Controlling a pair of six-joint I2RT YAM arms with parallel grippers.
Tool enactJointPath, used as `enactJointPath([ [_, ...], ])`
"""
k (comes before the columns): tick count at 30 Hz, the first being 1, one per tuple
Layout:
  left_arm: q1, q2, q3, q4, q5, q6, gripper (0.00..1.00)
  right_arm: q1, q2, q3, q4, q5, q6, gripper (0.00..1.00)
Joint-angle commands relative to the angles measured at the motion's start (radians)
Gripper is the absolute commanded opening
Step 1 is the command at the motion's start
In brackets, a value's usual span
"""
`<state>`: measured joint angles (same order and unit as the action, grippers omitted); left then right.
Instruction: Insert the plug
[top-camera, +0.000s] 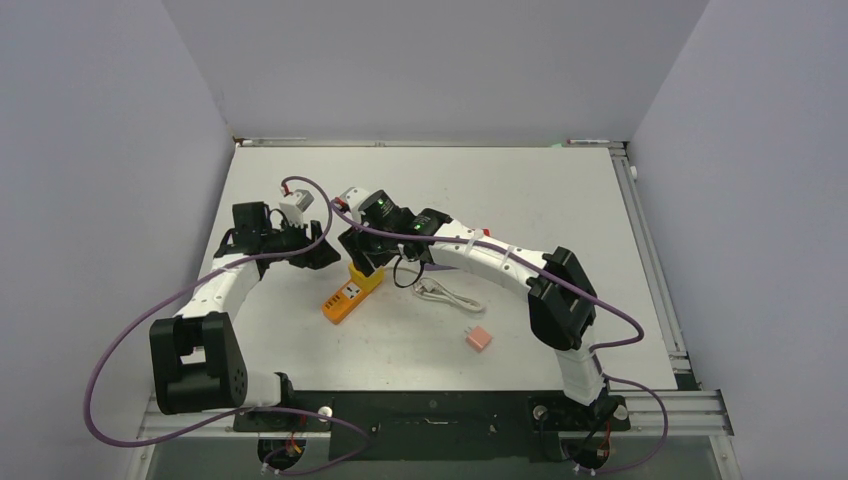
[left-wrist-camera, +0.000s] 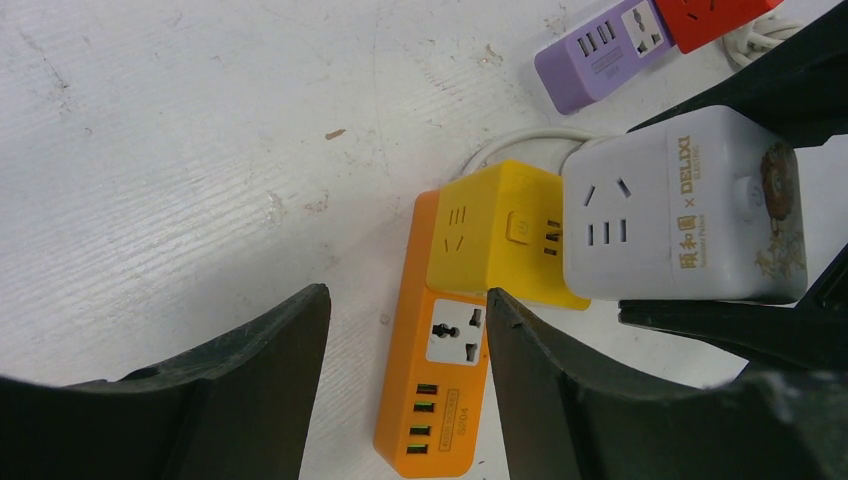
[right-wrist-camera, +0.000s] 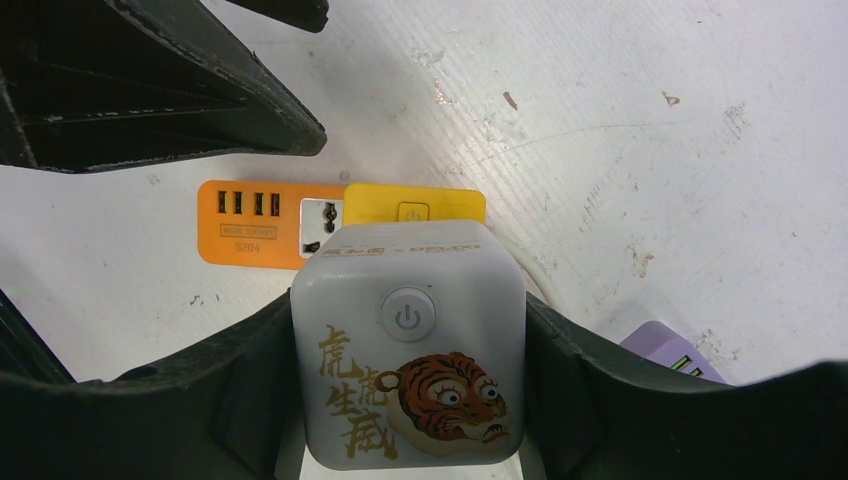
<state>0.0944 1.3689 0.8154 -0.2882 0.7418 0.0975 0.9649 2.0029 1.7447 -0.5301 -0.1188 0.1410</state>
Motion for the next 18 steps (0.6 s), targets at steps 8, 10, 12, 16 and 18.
enactJointPath([
  [8,0.005,-0.024,0.021,0.004,0.014,0.008,0.55,0.021,0.001,0.018,0.025,0.019,-0.003,0.05],
  [10,0.005,-0.020,0.021,0.003,0.010,0.010,0.55,0.024,-0.002,0.015,0.024,0.019,-0.004,0.05],
  [12,0.006,-0.019,0.022,0.000,0.012,0.009,0.55,0.025,-0.004,0.013,0.023,0.021,-0.004,0.05],
  [16,0.005,-0.019,0.019,0.001,0.009,0.007,0.55,0.030,0.001,0.009,0.020,0.030,0.000,0.05],
  [18,0.007,-0.023,0.016,0.002,0.006,0.007,0.55,0.035,0.011,0.013,0.012,0.045,0.000,0.05],
])
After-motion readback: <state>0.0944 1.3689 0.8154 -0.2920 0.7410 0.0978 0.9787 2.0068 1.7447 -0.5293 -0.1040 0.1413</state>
